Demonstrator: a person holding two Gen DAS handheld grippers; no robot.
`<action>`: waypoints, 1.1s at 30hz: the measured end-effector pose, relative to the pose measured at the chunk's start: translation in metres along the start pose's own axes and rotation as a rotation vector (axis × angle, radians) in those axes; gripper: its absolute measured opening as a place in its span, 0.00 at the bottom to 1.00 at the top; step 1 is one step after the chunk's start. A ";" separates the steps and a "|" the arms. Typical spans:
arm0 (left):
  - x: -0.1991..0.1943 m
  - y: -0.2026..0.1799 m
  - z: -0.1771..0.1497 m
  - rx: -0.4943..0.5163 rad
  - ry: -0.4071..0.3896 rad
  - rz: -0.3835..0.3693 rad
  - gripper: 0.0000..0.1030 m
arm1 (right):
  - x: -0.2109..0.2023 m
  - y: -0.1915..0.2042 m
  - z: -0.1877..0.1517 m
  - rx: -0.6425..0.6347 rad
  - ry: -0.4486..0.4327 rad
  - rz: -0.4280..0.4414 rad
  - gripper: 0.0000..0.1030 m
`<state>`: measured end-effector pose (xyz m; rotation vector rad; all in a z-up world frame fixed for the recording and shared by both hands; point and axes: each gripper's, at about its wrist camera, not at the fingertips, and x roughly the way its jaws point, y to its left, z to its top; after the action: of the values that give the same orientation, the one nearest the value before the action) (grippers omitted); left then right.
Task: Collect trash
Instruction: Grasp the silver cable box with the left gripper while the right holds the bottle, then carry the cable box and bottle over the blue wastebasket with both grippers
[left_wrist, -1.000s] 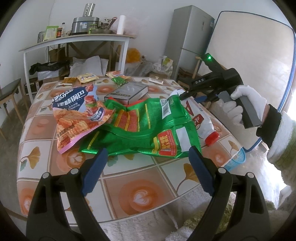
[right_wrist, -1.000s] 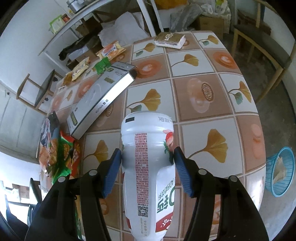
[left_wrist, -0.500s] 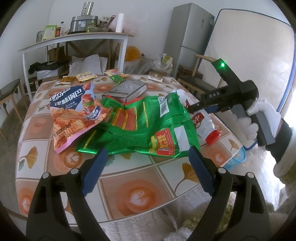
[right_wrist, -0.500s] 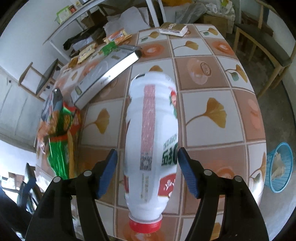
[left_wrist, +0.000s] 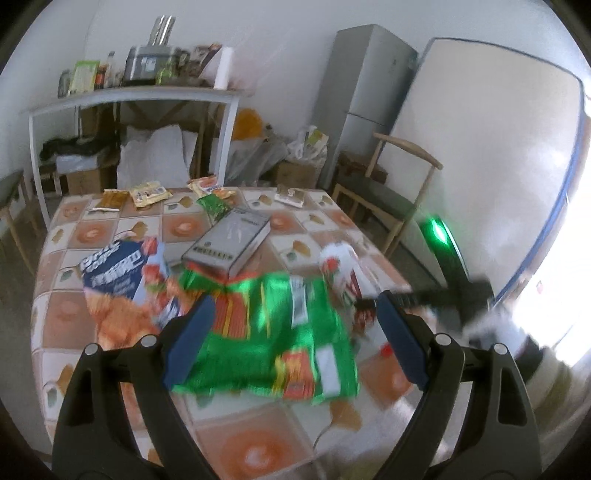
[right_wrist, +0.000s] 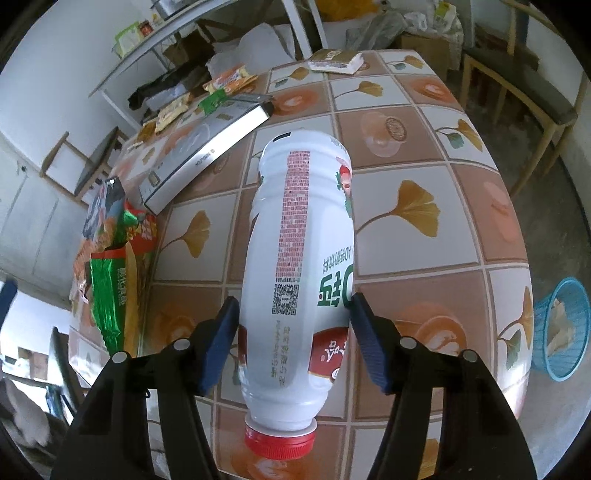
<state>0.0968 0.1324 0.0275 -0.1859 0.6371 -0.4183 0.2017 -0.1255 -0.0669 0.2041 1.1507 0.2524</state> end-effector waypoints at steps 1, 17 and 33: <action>0.007 0.002 0.008 -0.012 0.016 0.000 0.82 | -0.001 -0.005 -0.001 0.010 -0.006 0.008 0.59; 0.252 0.082 0.112 0.135 0.649 0.170 0.82 | 0.009 -0.022 -0.007 0.027 0.025 0.133 0.55; 0.313 0.100 0.089 0.144 0.773 0.151 0.82 | 0.011 -0.030 -0.003 0.069 0.033 0.152 0.55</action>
<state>0.4095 0.0903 -0.0999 0.1769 1.3651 -0.3828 0.2061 -0.1506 -0.0865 0.3499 1.1788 0.3517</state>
